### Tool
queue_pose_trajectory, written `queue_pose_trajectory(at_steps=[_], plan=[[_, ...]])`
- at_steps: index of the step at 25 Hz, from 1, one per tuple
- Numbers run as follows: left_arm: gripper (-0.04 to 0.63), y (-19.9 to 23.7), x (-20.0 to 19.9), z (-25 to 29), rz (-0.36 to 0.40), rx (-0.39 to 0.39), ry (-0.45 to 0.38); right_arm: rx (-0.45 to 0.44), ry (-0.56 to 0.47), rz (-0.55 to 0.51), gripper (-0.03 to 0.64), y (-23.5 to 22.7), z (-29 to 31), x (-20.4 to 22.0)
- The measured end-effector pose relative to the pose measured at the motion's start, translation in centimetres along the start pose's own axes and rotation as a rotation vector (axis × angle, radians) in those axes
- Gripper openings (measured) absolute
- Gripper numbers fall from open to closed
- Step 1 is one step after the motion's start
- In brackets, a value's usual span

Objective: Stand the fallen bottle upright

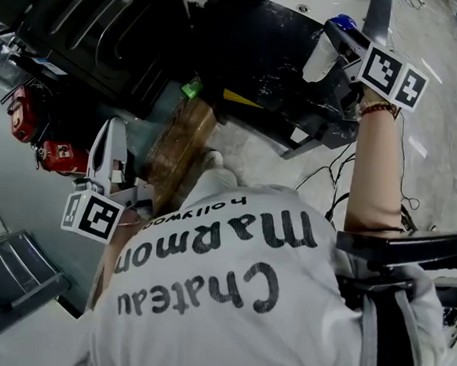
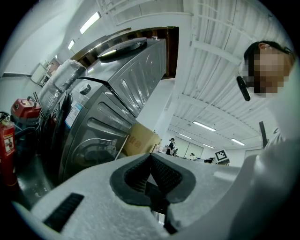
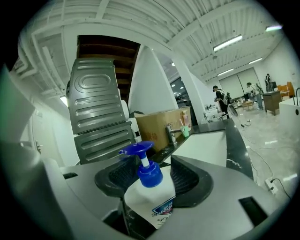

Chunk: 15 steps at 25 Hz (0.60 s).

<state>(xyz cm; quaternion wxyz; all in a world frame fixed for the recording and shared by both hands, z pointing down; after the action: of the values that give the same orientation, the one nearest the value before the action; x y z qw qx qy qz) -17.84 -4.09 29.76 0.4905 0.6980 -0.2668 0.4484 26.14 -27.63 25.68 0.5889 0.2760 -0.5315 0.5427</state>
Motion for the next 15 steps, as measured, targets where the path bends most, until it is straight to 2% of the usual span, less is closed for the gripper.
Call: queue_pose_trajectory(at_steps=[5,11,15], plan=[[0.015,0.0,-0.1,0.2,-0.001,0.006,-0.001,-0.016,0.001,0.031,0.216,0.2,-0.3,0.0],[0.015,-0.1,-0.3,0.7,-0.001,0.021,0.006,-0.033,0.022,0.004,0.224,0.7,-0.6,0.1],[0.015,0.1,-0.2,0.5,-0.006,0.018,0.011,-0.02,0.02,-0.054,0.23,1.2,-0.8,-0.2]])
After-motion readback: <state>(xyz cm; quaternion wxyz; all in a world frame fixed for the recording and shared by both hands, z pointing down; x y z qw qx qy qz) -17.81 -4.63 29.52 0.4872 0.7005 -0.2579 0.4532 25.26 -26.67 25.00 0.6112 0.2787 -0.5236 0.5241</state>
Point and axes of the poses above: the fingertips, and each gripper's own axes: z forward along the fingers, y to its left, x out of its underside, the point moved 9 cm from there along -z, backward along the fingers, and after that the axes turned 11 degrees about x, right-handed, at the moved point
